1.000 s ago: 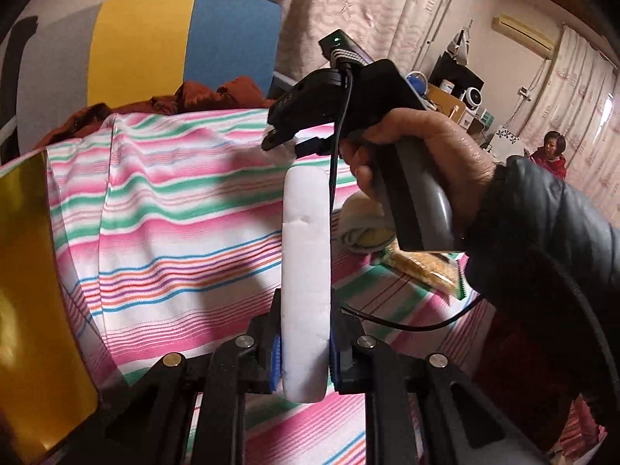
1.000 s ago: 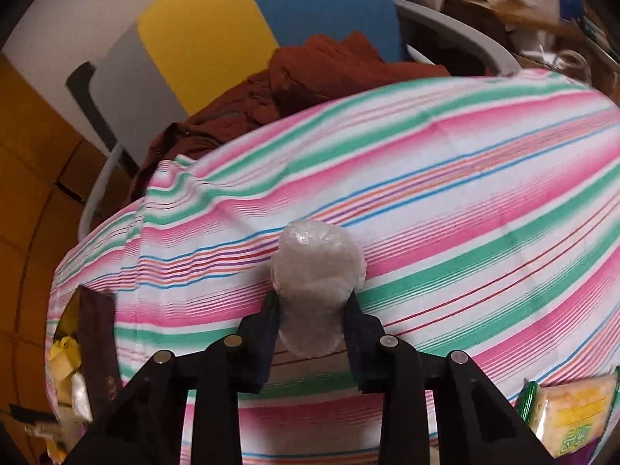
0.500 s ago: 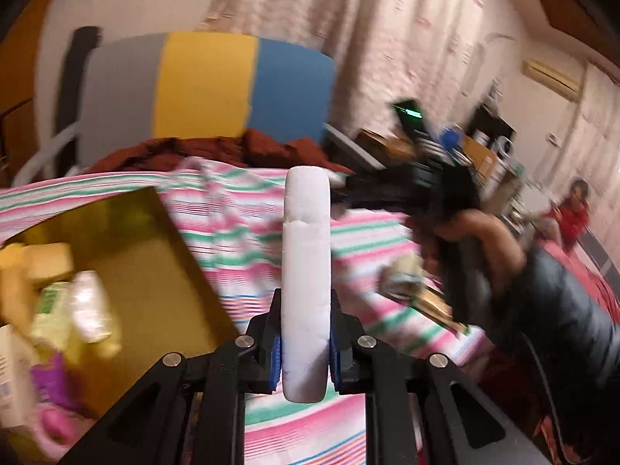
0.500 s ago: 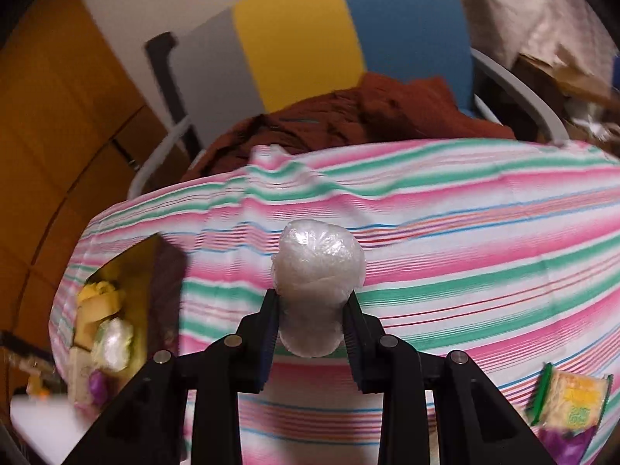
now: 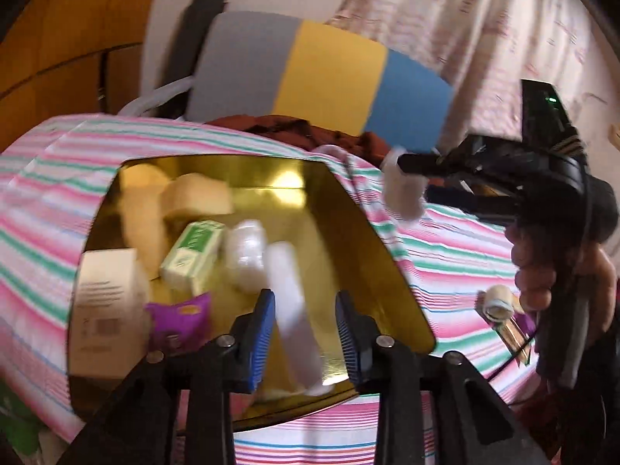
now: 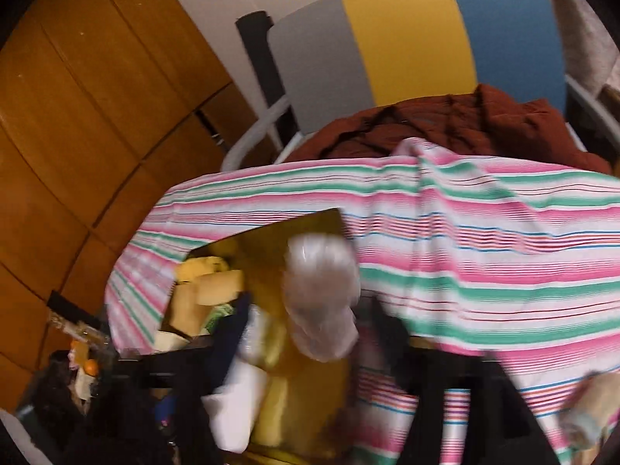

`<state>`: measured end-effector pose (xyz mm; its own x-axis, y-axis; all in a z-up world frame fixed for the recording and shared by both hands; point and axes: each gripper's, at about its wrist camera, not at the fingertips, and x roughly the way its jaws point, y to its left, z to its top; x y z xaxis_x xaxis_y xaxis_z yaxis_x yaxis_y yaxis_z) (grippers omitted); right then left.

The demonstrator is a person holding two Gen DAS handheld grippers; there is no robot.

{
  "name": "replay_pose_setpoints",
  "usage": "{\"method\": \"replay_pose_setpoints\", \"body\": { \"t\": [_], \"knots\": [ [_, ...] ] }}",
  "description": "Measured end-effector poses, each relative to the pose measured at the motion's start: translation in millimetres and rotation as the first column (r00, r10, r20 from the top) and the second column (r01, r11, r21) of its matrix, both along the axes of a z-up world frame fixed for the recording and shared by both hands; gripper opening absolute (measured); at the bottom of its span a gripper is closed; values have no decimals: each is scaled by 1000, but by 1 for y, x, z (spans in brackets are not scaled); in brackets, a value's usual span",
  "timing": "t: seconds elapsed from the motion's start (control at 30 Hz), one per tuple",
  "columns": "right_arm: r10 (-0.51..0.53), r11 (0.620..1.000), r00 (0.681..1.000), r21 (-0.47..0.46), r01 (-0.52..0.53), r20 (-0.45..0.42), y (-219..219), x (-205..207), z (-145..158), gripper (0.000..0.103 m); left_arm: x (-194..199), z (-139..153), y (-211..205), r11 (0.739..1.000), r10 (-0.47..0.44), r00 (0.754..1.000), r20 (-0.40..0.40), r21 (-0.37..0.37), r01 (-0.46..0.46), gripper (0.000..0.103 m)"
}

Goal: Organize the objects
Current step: 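Lower foam block into tray with left tool while right tool drops plastic ball in, then move both tools back over the remaining items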

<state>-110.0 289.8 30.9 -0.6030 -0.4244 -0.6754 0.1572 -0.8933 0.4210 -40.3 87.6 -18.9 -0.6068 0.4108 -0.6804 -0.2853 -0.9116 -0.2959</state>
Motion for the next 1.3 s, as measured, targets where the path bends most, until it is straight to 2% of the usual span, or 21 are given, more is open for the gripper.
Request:
{"method": "replay_pose_setpoints", "body": {
  "t": [0.13, 0.37, 0.57, 0.77, 0.93, 1.13, 1.23, 1.3],
  "knots": [
    [17, 1000, 1000, 17, -17, 3, -16, 10, 0, 82, -1, 2, -18, 998, 54, 999, 0, 9, -54, 38],
    [-3, 985, 1000, 172, -1, 19, -16, 39, -10, 101, 0, 9, -24, 998, 63, 997, -40, 0, -63, 38],
    [10, 935, 999, 354, -22, 35, -11, 68, -24, 103, 5, 15, -18, 997, 57, 995, -77, -54, -62, 39],
    [-17, 903, 999, 429, 1, 34, 13, 86, -32, 103, 11, 15, -10, 989, 46, 995, -87, -139, -58, 41],
    [-98, 900, 995, 429, 83, 13, 51, 90, -31, 103, 17, 15, -4, 981, 38, 995, -95, -184, -55, 42],
    [-134, 905, 991, 406, 127, -13, 79, 90, -27, 103, 22, 13, 7, 974, 4, 995, -98, -226, -26, 42],
    [-145, 887, 989, 438, 147, -37, 92, 87, -22, 103, 25, 14, 15, 969, -22, 994, -107, -247, -5, 42],
    [-177, 888, 983, 422, 183, -54, 109, 86, -19, 103, 27, 14, 22, 965, -44, 992, -116, -260, 12, 42]
  ]
}}
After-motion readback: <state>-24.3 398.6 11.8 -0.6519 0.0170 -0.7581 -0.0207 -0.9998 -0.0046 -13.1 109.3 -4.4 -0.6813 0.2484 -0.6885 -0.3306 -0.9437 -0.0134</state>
